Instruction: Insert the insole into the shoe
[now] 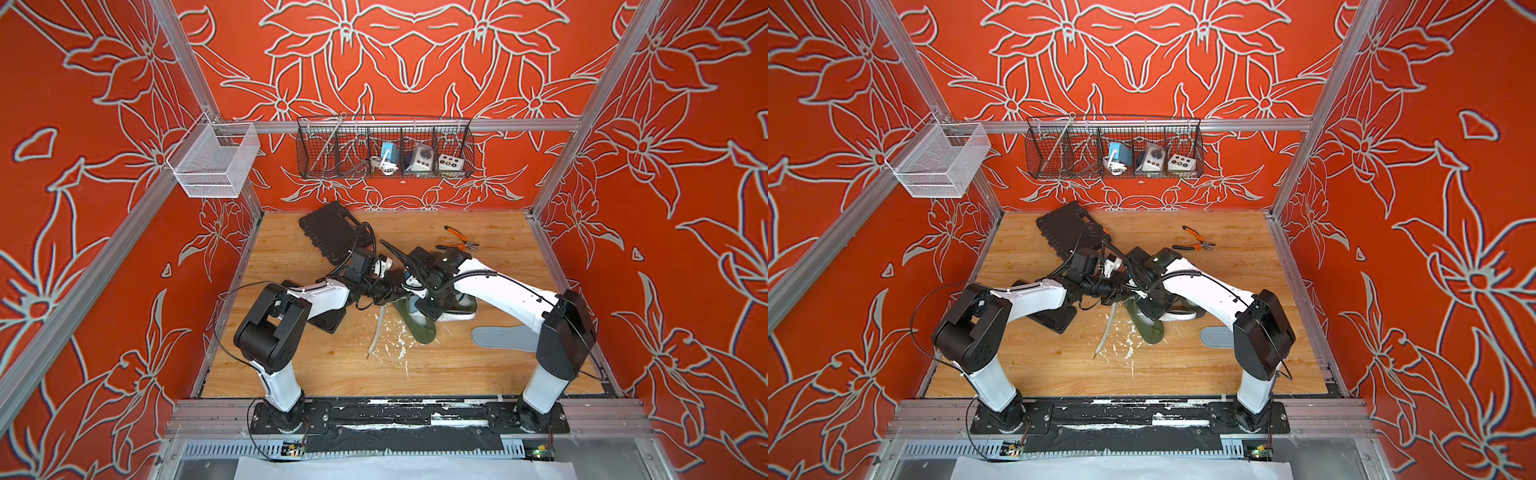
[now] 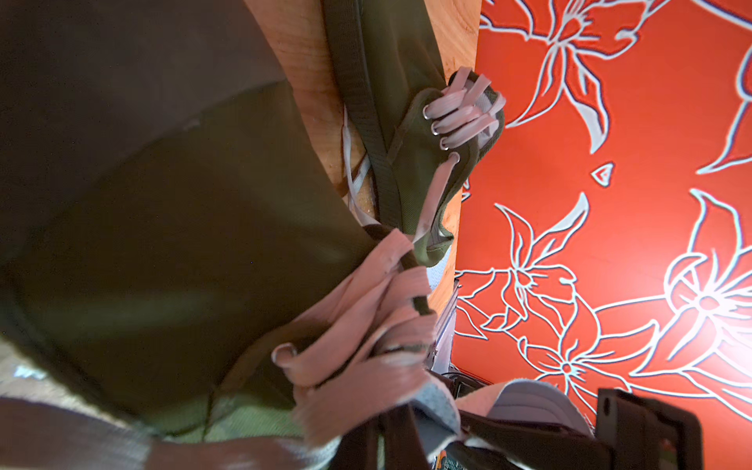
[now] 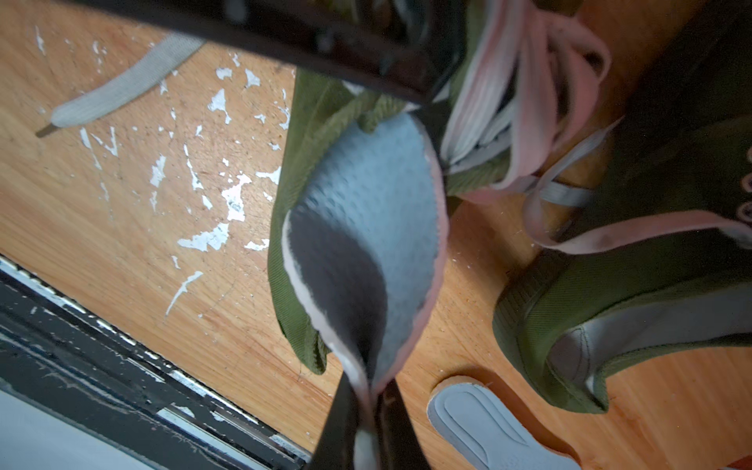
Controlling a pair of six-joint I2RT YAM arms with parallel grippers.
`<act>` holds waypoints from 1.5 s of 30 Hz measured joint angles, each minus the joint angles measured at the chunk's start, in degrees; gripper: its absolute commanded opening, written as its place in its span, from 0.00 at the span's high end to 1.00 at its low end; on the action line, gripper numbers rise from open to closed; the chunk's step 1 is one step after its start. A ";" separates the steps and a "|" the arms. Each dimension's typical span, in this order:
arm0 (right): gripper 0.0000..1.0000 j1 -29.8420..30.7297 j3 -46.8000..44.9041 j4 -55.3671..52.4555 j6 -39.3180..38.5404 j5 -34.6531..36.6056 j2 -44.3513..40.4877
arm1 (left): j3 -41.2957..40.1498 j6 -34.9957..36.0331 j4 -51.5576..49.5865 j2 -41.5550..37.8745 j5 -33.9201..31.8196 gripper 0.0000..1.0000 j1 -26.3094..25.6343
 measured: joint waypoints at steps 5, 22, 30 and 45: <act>0.92 -2.58 -0.02 -0.33 2.47 -1.79 0.11 | -1.70 -0.98 1.03 -0.72 -0.74 1.00 0.00; 0.95 -3.65 -3.56 -0.37 5.62 -5.57 -0.92 | -5.16 -3.21 4.31 -2.82 -1.92 1.00 -0.63; 0.95 -3.63 -4.48 -0.22 7.87 -7.50 -0.90 | -5.27 -3.26 4.33 -2.99 -3.28 1.00 -1.22; 0.95 -4.35 -3.43 0.83 11.32 -13.22 2.60 | -8.39 -2.86 3.67 -6.58 -7.30 1.00 -2.51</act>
